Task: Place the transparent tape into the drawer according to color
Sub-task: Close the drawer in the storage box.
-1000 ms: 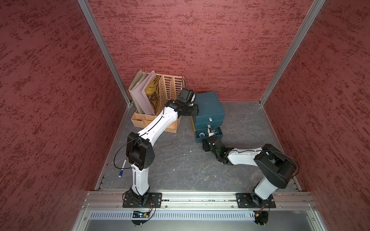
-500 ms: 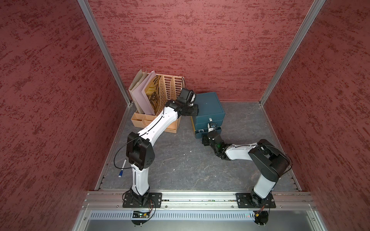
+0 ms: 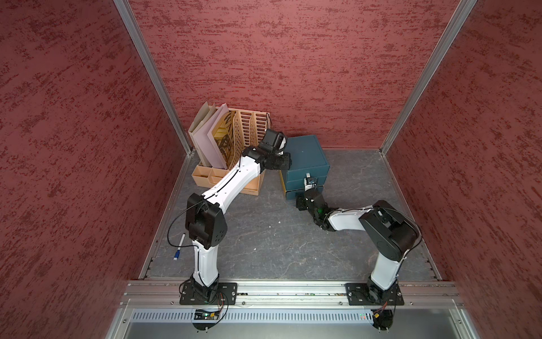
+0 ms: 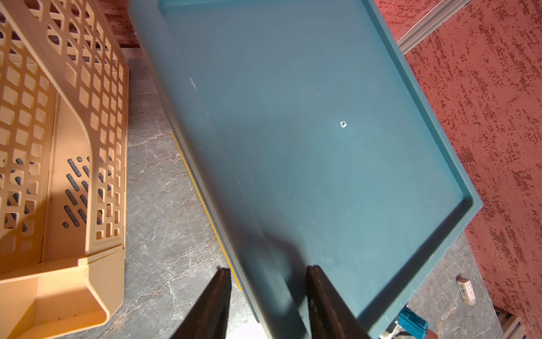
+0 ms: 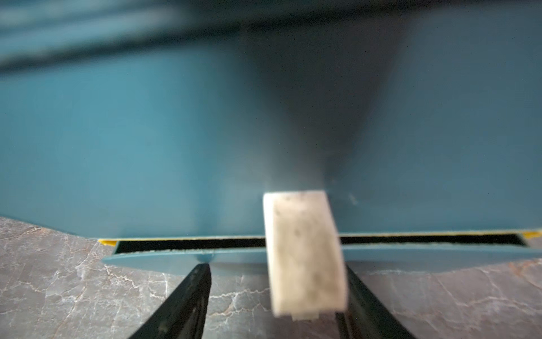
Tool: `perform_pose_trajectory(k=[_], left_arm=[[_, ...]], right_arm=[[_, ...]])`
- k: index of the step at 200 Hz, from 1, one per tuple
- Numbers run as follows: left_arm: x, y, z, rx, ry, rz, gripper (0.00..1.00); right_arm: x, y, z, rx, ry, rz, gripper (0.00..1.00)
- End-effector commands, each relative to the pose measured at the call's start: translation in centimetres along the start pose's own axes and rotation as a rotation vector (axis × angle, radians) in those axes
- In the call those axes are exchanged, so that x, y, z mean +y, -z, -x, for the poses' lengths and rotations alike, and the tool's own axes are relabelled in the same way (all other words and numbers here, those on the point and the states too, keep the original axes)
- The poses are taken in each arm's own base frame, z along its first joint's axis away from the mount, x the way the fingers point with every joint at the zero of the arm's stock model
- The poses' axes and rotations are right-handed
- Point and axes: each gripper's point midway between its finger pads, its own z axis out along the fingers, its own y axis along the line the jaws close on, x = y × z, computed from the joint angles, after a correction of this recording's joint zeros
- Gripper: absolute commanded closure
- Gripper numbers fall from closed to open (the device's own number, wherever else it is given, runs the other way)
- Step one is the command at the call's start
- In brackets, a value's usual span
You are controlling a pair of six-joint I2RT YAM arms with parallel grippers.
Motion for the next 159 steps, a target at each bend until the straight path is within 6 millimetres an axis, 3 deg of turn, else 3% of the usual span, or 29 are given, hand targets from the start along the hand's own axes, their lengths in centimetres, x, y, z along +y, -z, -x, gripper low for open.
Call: perform_pose_trajectory(k=[1,159], left_arm=[[0.8,-1.3,-1.3,0.061,-0.005,0.022,0.54],[-0.1,-1.5,-2.1,0.082,-0.02,-0.002,0.57]], right_arm=[[0.4,-0.7,1.9,-0.052,-0.001,0.02,0.31],[0.7,-2.0,2.2,-0.067,0.027,0.028,0.3]])
